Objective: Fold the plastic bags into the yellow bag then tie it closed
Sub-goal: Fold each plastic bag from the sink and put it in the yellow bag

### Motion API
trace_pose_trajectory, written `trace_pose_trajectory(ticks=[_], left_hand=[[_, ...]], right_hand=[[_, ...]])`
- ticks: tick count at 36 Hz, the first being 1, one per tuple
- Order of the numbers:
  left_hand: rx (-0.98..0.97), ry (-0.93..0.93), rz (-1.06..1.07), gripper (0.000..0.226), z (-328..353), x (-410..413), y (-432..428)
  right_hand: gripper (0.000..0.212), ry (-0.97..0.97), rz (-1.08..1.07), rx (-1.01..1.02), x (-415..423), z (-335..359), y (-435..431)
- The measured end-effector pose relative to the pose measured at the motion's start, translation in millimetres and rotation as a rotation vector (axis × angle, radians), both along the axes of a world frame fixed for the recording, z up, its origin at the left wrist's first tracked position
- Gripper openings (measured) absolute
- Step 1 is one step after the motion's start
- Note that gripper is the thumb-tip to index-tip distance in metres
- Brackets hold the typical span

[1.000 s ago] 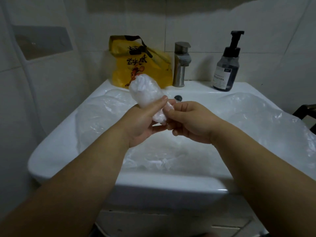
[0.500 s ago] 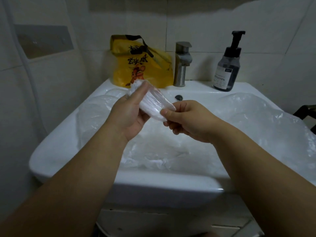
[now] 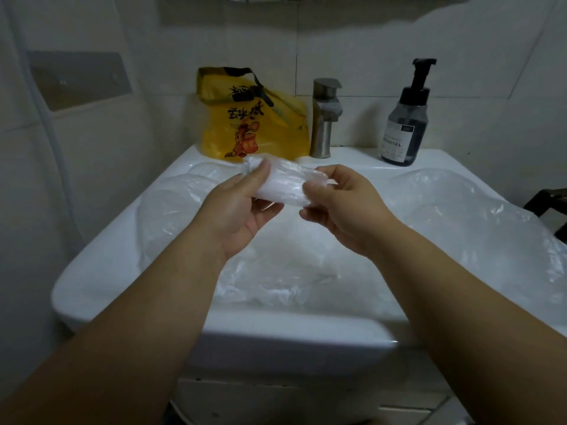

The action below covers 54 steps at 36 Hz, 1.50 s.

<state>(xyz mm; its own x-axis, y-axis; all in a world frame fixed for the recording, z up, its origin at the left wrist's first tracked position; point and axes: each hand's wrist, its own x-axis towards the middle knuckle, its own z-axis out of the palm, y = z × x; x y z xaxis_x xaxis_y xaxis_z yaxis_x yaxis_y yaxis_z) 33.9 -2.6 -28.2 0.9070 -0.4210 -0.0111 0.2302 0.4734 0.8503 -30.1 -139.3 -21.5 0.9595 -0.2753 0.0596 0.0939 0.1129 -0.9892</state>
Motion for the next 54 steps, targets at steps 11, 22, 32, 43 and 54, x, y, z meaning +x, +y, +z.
trace_pose_trajectory(ticks=[11, 22, 32, 43, 54], left_hand=[[0.353, -0.38, 0.263, 0.023, -3, -3, 0], [0.518, -0.539, 0.262, 0.022, -8, -5, 4], [0.686, -0.758, 0.353, 0.026, -12, -5, 7], [0.87, -0.722, 0.137, 0.01, -16, 2, 8], [0.356, -0.297, 0.169, 0.019, -2, 0, 7]], right_hand=[[0.029, -0.022, -0.057, -0.071, -1, 1, -10], [0.031, -0.019, -0.088, -0.302, -5, 0, -19], [0.042, -0.053, -0.142, -0.619, -2, -6, -27], [0.014, 0.016, -0.07, -0.919, -6, -8, -30], [0.011, -0.013, 0.05, -0.723, -8, -3, -26]])
